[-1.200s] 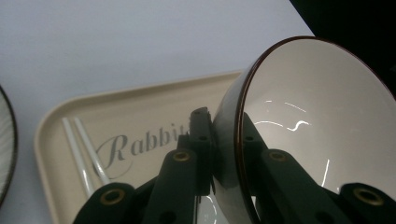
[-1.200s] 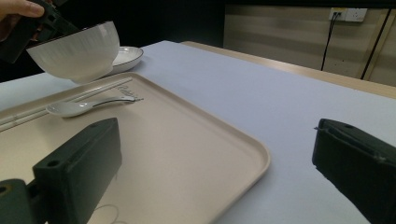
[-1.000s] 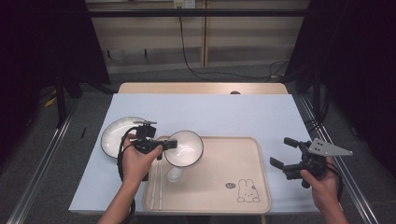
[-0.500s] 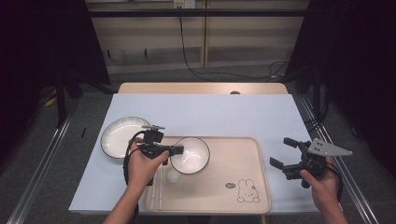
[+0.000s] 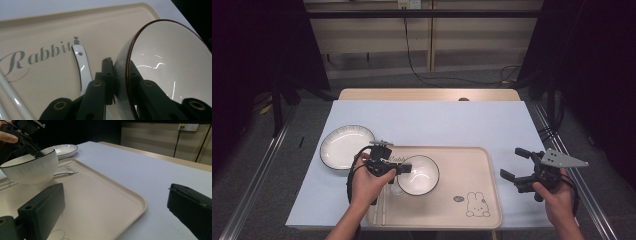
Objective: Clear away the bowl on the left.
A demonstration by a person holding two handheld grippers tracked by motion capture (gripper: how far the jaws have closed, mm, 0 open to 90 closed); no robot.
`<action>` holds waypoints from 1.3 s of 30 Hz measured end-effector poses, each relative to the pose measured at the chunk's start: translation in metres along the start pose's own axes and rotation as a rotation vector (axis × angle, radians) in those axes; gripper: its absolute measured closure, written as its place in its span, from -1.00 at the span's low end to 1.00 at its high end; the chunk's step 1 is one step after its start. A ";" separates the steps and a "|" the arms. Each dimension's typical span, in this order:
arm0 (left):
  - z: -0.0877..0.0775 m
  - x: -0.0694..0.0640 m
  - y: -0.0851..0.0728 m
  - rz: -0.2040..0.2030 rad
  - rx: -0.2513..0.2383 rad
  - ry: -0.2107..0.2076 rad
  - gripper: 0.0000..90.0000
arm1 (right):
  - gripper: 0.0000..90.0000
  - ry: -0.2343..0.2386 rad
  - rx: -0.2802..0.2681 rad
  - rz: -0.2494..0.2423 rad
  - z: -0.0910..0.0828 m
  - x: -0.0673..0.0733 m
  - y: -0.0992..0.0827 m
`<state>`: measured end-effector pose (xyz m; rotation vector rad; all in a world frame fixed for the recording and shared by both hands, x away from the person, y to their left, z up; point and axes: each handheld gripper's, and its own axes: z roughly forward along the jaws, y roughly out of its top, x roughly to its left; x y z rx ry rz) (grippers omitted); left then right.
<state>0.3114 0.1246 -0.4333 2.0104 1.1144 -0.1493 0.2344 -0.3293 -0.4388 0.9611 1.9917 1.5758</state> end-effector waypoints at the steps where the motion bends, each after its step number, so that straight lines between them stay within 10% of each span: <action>1: 0.001 -0.001 -0.001 -0.001 -0.002 -0.005 0.82 | -0.98 0.000 0.000 0.000 0.000 0.000 0.000; 39: 0.012 -0.007 -0.020 0.070 0.114 -0.025 0.82 | -0.98 0.002 0.009 -0.005 0.001 -0.001 -0.001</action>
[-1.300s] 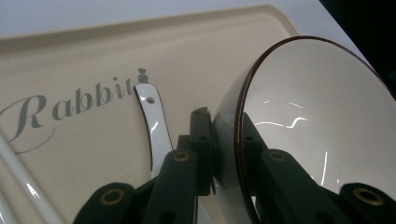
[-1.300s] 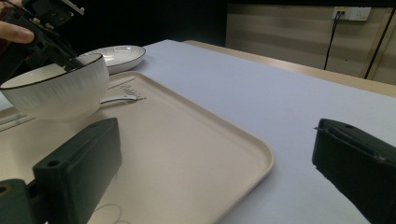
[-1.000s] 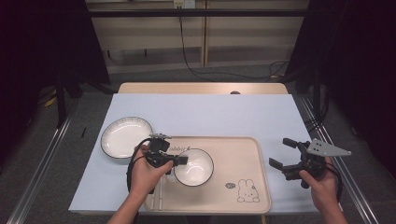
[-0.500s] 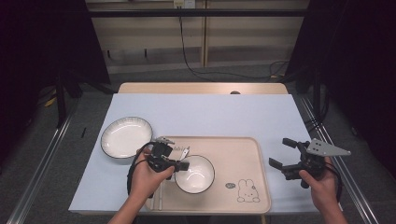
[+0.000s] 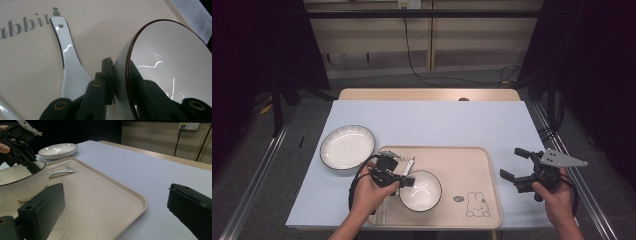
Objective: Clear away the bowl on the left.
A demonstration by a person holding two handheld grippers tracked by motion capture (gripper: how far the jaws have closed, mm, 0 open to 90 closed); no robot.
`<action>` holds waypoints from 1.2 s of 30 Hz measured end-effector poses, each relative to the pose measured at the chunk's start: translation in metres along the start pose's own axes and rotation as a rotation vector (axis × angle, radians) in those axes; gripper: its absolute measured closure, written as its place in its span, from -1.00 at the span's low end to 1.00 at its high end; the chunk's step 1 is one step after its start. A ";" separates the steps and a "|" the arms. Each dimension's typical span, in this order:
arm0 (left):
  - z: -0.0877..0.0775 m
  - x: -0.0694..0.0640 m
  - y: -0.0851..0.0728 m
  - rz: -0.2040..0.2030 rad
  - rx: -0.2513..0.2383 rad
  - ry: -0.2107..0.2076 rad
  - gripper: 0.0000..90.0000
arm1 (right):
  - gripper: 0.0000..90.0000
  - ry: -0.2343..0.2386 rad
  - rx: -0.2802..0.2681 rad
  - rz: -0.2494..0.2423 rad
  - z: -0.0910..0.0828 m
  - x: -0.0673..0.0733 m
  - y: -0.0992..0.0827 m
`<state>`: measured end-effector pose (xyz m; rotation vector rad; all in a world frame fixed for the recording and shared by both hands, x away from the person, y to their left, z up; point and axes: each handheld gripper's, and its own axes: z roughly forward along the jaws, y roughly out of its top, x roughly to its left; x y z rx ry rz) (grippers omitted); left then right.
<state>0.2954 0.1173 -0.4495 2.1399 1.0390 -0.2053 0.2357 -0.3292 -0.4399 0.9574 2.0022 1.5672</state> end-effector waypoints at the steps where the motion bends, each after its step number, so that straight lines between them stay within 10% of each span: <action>1: 0.000 0.001 -0.001 0.004 0.004 0.000 0.81 | -0.98 -0.003 0.001 0.002 0.000 0.000 0.000; 36: -0.005 -0.001 -0.012 0.014 -0.002 -0.019 0.78 | -0.97 0.004 0.010 -0.002 0.003 0.000 0.000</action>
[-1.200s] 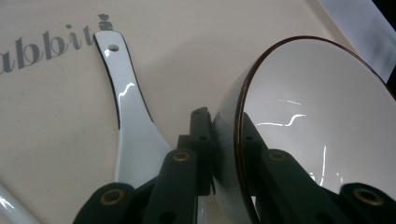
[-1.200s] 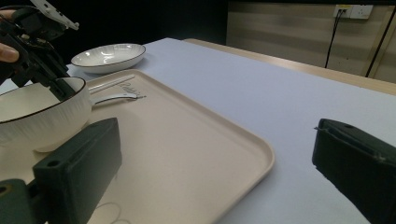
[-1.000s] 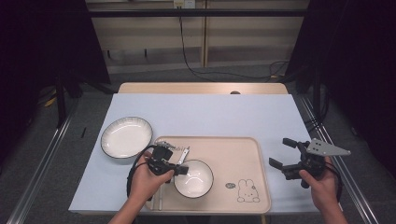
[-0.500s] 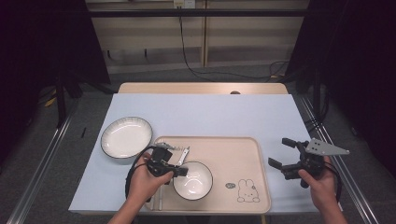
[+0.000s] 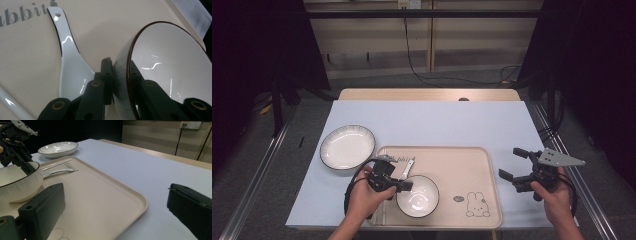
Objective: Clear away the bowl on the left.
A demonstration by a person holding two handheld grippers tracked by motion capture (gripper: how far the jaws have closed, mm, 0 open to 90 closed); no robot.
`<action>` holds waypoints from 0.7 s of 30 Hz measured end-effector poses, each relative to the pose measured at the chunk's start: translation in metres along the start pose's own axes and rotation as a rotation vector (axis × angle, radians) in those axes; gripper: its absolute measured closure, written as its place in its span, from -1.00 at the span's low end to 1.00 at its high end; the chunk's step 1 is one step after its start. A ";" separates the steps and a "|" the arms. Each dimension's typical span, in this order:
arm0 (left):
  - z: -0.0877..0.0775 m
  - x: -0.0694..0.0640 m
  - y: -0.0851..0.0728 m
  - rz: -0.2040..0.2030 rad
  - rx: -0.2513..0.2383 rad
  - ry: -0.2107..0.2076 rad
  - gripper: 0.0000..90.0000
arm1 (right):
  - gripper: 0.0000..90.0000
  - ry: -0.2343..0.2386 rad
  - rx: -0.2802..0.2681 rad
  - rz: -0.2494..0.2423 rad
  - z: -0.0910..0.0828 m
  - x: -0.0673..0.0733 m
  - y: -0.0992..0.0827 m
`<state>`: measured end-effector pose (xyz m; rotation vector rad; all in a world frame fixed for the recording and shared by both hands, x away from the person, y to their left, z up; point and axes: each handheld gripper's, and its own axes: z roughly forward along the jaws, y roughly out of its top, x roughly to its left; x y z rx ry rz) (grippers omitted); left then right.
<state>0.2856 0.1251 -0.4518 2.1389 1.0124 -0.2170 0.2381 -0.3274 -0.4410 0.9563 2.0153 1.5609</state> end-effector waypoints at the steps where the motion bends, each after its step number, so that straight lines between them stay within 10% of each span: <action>1: 0.000 0.000 0.000 -0.002 -0.001 -0.005 0.78 | -0.98 0.003 0.001 0.004 -0.001 0.000 0.000; 21: -0.032 0.015 0.014 -0.062 -0.201 -0.043 -0.06 | -0.98 -0.008 -0.003 -0.001 -0.001 0.000 0.001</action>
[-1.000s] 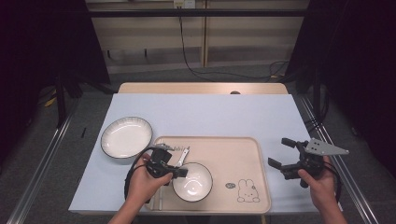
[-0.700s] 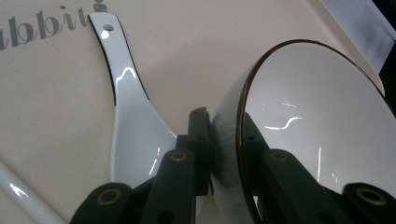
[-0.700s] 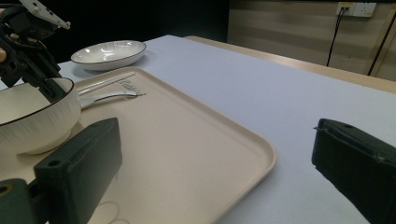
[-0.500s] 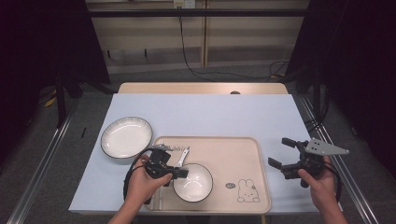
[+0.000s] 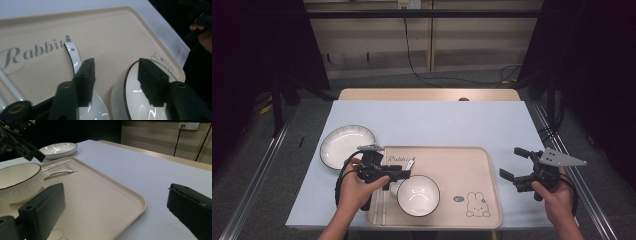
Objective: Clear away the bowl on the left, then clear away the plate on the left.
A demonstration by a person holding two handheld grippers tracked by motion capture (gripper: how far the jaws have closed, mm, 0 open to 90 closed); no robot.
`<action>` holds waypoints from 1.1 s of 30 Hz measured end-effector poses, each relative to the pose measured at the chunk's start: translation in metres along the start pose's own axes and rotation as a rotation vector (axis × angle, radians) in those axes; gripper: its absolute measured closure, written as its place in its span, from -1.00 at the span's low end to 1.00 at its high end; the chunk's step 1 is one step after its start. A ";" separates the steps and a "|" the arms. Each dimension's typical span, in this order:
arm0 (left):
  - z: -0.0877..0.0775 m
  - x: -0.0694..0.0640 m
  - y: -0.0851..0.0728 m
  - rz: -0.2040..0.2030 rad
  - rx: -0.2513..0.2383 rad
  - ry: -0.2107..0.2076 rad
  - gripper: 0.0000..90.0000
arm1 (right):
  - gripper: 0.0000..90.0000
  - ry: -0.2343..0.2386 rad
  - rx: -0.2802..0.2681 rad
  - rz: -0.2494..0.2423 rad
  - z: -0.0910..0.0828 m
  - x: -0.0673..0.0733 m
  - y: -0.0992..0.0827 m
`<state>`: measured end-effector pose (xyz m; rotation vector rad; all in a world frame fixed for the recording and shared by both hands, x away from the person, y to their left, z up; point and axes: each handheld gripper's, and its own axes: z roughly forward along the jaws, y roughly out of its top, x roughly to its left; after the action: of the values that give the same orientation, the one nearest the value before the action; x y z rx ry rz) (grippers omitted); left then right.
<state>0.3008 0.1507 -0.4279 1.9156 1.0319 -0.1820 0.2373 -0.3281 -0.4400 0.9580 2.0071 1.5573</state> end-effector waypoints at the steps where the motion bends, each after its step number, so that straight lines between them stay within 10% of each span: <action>1: -0.002 0.001 0.001 -0.004 -0.005 0.010 -0.16 | -0.98 0.001 0.001 0.000 0.000 0.000 0.000; 16: -0.017 0.021 0.004 -0.004 -0.056 0.164 -0.65 | -0.97 -0.011 0.008 -0.003 0.001 0.000 0.000; 33: -0.031 0.037 0.001 -0.001 -0.081 0.279 -0.75 | -0.97 -0.005 0.008 -0.003 0.003 -0.001 0.000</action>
<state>0.3160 0.1964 -0.4284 1.9018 1.2047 0.1288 0.2400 -0.3262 -0.4409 0.9604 2.0116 1.5453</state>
